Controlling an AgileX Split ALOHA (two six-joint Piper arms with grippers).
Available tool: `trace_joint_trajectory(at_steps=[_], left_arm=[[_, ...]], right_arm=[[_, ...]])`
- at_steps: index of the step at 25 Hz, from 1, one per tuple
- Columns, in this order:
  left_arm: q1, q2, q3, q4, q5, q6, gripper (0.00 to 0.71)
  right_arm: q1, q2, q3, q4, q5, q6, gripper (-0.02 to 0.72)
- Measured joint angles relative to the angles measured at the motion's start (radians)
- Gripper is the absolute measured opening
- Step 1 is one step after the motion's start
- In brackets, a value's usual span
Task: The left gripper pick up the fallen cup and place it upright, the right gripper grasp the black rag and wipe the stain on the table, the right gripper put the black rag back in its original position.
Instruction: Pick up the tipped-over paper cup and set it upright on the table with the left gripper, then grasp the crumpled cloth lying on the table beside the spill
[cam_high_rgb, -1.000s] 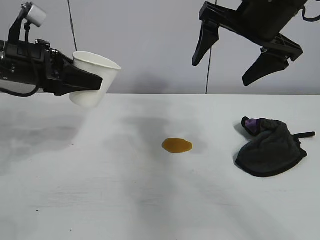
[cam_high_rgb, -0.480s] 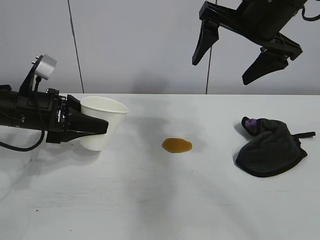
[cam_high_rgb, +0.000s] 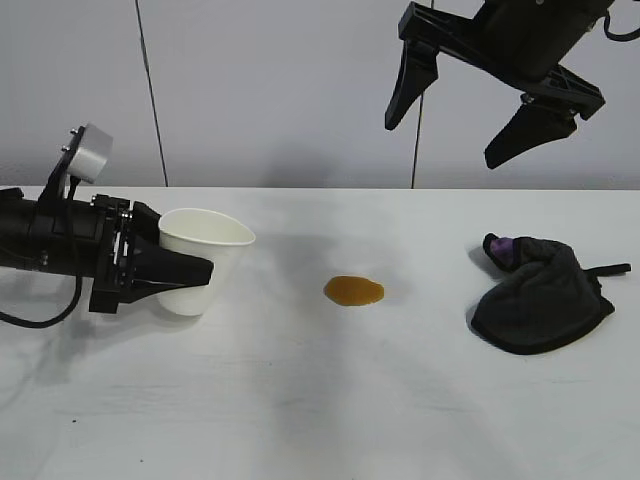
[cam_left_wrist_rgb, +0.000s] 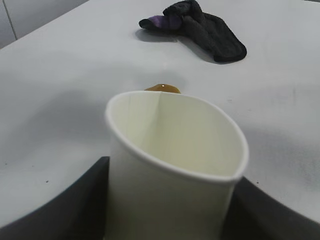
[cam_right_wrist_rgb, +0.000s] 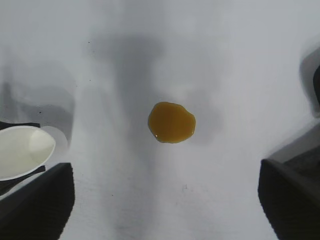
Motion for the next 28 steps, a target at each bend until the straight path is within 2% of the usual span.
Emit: trace_joint_trajectory(at_steps=[7,11,13,21,28], left_arm=[[0.0,0.006,0.0,-0.001,0.0,0.003,0.41],[0.0,0.006,0.0,-0.001,0.0,-0.006,0.557],[0.0,0.006,0.0,-0.001,0.0,-0.008,0.601],[0.0,0.006,0.0,-0.001,0.0,-0.015,0.666],[0.0,-0.014,0.0,0.0,-0.003,-0.141,0.692]], right_arm=[[0.0,0.0,0.0,0.0,0.0,-0.003,0.694],[0.0,0.0,0.0,0.0,0.0,-0.008,0.694],[0.0,0.0,0.0,0.0,0.0,-0.008,0.694],[0.0,0.0,0.0,0.0,0.004,-0.022,0.694],[0.0,0.0,0.0,0.0,0.025,-0.039,0.694]])
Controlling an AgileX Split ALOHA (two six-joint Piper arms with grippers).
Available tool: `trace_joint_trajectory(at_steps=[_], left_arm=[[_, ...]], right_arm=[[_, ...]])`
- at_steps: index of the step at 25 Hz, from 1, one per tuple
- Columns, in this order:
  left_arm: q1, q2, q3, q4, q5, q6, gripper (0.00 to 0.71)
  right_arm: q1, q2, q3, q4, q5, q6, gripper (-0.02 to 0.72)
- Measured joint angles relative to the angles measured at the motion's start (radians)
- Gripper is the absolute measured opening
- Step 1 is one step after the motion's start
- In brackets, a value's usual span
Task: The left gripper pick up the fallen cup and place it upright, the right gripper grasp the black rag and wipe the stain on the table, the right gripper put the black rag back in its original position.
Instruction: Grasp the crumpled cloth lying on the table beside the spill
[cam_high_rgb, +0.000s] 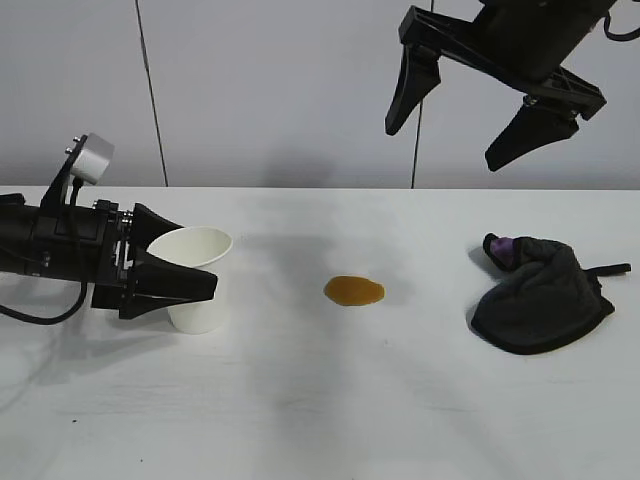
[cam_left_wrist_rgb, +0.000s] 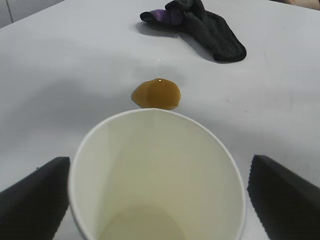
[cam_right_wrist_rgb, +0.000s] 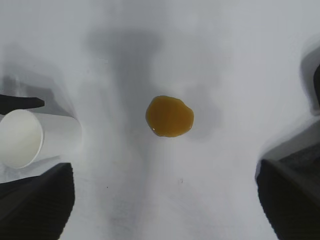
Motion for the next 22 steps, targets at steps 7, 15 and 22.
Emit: trace_joint_trajectory(at_steps=[7,15,22], left_arm=[[0.0,-0.177,0.0,0.004,-0.066,-0.092,0.692],[0.0,-0.355,0.0,0.107,-0.284,-0.518,0.692],[-0.054,-0.471,-0.096,0.451,-0.462,-1.075,0.692]], right_arm=[[0.0,0.0,0.0,0.001,0.002,-0.002,0.694],[0.0,0.0,0.0,0.003,0.002,-0.002,0.694],[0.0,0.0,0.0,0.003,0.002,-0.002,0.694]])
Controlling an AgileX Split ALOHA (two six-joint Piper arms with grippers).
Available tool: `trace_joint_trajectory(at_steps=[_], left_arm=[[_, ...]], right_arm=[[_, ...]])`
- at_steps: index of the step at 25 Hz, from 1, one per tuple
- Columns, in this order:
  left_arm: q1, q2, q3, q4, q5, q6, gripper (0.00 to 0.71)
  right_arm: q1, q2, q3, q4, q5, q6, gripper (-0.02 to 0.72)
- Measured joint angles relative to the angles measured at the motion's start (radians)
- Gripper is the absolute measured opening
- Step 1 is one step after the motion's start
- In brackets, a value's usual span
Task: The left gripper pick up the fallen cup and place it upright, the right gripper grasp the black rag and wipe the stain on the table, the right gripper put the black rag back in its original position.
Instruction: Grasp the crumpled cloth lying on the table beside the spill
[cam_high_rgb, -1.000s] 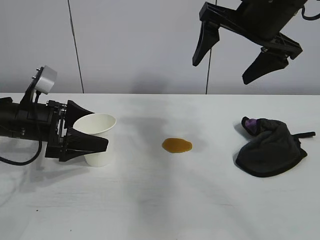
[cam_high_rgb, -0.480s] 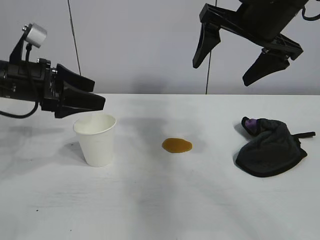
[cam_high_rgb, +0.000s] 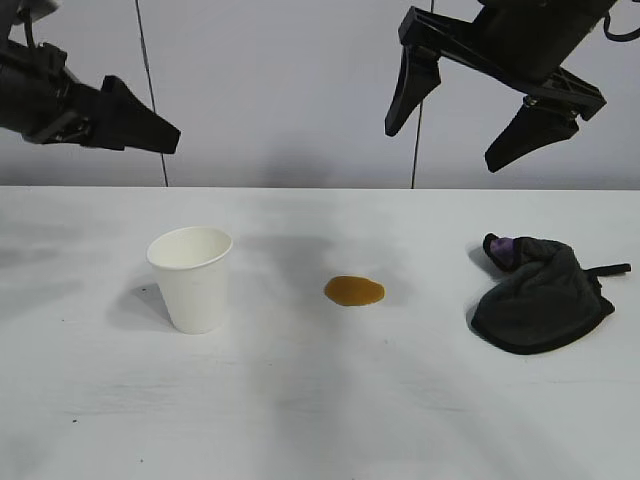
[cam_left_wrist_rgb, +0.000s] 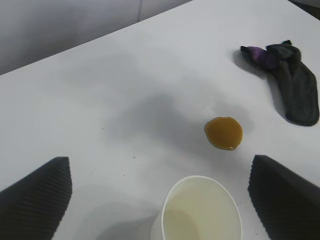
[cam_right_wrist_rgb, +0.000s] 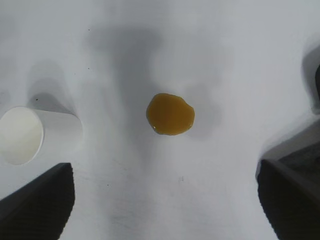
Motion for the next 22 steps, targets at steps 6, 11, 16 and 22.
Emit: trace_joint_trajectory(at_steps=[6,11,16,22], left_arm=[[-0.124,-0.009,-0.164,0.512,0.028,-0.556,0.693],[-0.133,-0.009,-0.195,0.689,0.074,-0.925,0.693],[-0.138,-0.009,-0.195,0.649,0.089,-1.0,0.693],[-0.139,-0.009,-0.195,0.587,0.113,-1.023,0.693]], right_arm=[[0.0,0.0,0.0,0.001,0.0,0.0,0.694],[0.0,-0.012,0.0,0.001,-0.001,0.0,0.694],[0.0,-0.015,0.0,0.004,0.0,0.0,0.694],[0.0,-0.015,0.0,0.004,0.0,-0.013,0.694]])
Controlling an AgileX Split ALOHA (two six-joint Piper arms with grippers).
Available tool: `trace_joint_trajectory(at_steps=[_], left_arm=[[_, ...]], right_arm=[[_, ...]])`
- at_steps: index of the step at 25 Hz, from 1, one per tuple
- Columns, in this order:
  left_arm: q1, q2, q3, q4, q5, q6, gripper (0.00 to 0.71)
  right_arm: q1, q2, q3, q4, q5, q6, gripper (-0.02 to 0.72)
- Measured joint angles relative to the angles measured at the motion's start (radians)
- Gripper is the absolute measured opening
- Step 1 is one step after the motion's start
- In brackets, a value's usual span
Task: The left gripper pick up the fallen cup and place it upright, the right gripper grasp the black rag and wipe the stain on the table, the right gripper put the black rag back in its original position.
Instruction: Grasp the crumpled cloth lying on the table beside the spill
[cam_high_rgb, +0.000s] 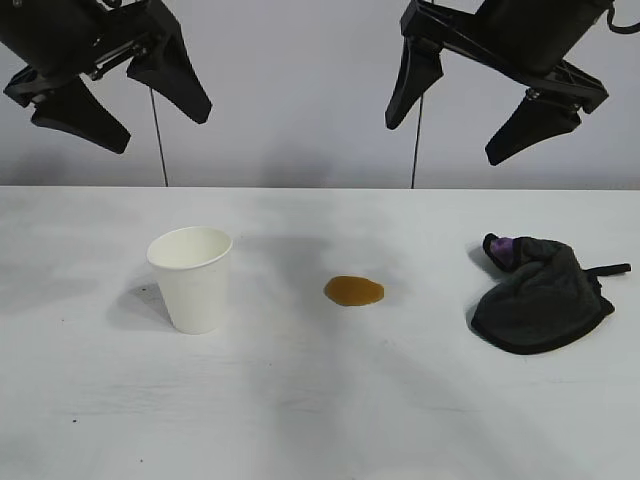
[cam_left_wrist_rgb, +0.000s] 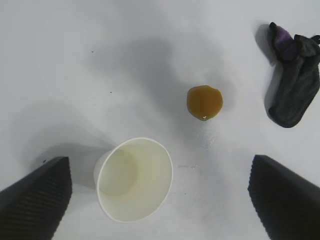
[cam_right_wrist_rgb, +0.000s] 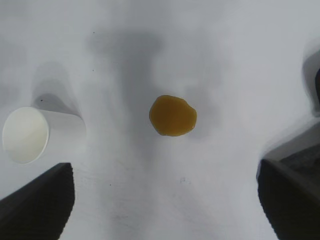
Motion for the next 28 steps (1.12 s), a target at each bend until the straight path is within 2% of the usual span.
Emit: trace_joint_trajectory(at_steps=[13,17,20,22,26,28], left_arm=[[0.0,0.001,0.0,-0.075,0.001,-0.014,0.693],[0.0,0.001,0.0,-0.075,-0.003,-0.015,0.693],[0.0,0.001,0.0,-0.076,-0.01,-0.015,0.693],[0.0,0.001,0.0,-0.076,-0.018,-0.015,0.693],[0.0,0.001,0.0,-0.078,-0.025,-0.015,0.693],[0.0,0.001,0.0,-0.078,-0.026,-0.015,0.693]], right_arm=[[0.0,0.0,0.0,-0.006,0.005,-0.018,0.694],[0.0,0.0,0.0,-0.037,0.036,-0.02,0.694],[0.0,0.0,0.0,-0.107,0.077,0.0,0.694],[0.0,0.006,0.0,-0.199,0.094,0.044,0.694],[-0.021,0.055,0.0,-0.423,0.122,0.177,0.694],[-0.054,0.092,0.0,-0.459,0.118,0.204,0.694]])
